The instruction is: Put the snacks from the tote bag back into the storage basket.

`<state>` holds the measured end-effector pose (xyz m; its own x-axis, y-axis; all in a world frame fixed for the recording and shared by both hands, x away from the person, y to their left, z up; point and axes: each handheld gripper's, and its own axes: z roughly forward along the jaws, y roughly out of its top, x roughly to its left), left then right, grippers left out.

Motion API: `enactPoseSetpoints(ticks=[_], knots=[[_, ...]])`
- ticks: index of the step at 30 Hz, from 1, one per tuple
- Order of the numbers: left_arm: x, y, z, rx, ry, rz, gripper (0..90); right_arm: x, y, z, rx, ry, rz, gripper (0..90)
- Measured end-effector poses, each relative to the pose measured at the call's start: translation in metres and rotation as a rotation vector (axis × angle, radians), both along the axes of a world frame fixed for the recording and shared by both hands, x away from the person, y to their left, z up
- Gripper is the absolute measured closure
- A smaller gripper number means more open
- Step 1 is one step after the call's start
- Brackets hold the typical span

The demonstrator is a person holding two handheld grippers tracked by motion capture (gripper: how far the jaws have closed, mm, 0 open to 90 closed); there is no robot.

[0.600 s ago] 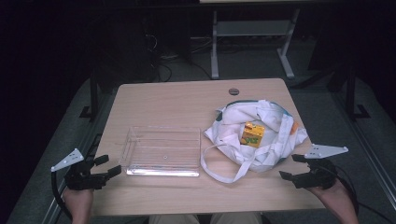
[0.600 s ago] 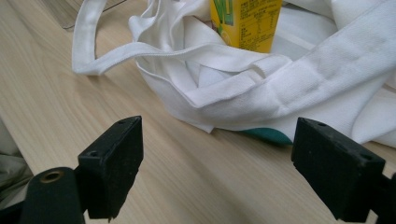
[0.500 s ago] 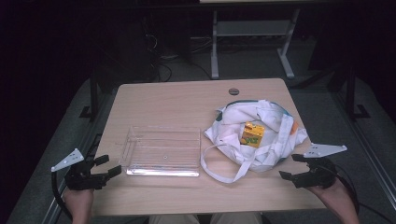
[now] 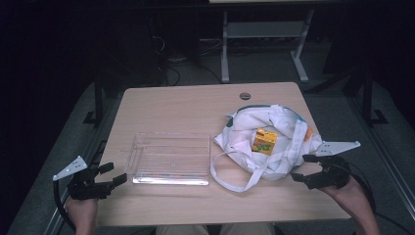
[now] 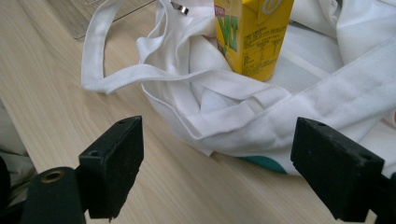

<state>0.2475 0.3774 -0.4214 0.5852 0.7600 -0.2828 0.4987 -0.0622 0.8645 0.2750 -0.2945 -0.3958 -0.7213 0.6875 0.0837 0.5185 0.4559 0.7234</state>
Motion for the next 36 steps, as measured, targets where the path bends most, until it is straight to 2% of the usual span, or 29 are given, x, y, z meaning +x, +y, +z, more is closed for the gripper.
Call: enactPoseSetpoints(ticks=[8,19,36], knots=[[0.0,0.001,0.0,-0.007,0.004,0.009,12.6,0.016,0.01,0.011,-0.034,0.008,0.031,16.8],[0.0,0.002,0.0,-0.011,0.003,0.01,12.6,0.034,0.021,0.025,-0.056,0.014,0.059,16.8],[0.0,0.002,0.0,-0.01,-0.001,0.009,12.7,0.065,0.038,0.033,-0.11,0.033,0.108,17.6]])
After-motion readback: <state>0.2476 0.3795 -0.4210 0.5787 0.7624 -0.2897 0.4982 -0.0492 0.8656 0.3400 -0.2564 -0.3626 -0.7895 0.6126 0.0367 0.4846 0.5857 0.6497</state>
